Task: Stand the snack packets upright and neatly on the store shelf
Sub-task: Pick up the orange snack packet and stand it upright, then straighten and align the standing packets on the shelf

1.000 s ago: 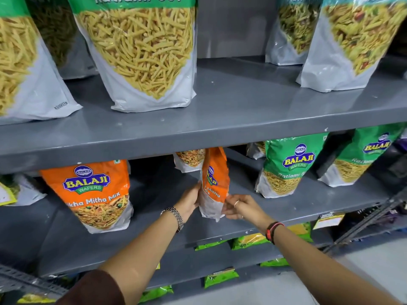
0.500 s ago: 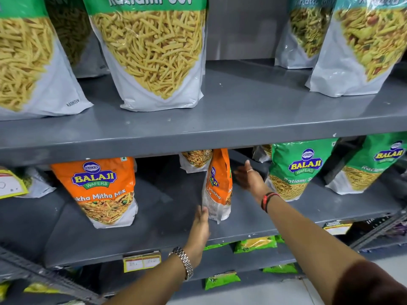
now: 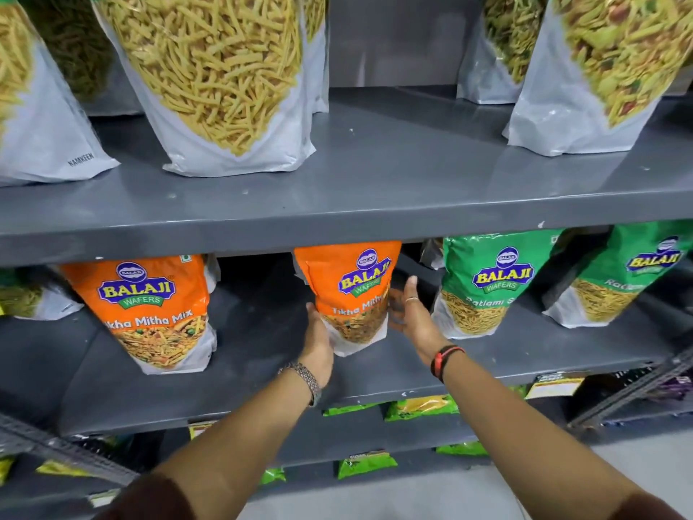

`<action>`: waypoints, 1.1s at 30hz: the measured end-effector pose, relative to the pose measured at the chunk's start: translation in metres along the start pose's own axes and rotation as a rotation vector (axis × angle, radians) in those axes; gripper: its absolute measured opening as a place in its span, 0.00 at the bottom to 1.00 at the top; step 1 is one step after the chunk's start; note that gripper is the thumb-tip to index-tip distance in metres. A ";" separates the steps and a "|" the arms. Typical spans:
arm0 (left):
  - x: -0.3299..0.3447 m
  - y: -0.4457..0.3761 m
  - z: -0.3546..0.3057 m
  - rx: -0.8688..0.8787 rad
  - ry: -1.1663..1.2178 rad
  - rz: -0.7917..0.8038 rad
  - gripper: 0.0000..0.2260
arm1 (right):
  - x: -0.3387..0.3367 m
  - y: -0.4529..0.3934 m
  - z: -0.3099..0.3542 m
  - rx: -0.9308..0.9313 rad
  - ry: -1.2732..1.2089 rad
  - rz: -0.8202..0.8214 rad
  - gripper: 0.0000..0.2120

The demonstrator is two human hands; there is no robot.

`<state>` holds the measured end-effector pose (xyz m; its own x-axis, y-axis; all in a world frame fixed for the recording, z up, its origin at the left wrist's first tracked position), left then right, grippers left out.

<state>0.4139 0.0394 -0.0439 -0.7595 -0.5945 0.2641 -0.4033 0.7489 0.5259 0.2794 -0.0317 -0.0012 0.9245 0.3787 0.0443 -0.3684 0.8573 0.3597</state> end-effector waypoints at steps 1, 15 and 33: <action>0.002 -0.004 -0.006 0.014 0.011 0.006 0.26 | -0.003 0.004 -0.004 0.009 -0.012 0.003 0.33; -0.084 0.011 0.014 -0.069 -0.011 -0.099 0.24 | 0.030 0.024 -0.047 0.141 0.095 0.177 0.16; -0.340 0.006 -0.087 0.117 -0.498 -0.204 0.08 | 0.284 0.005 -0.059 -0.078 0.352 0.232 0.31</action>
<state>0.7140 0.2202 -0.0598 -0.7985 -0.5413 -0.2633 -0.5997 0.6778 0.4254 0.5341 0.1003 -0.0421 0.7309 0.6493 -0.2100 -0.5818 0.7537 0.3057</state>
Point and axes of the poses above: each hand's wrist, its own y-axis away from the middle knuckle, its own x-axis out of the palm, z = x × y, the point moved 8 cm from there along -y, towards the middle knuckle, and after that the axes turned 3 degrees about -y, right-handed, at the moved point
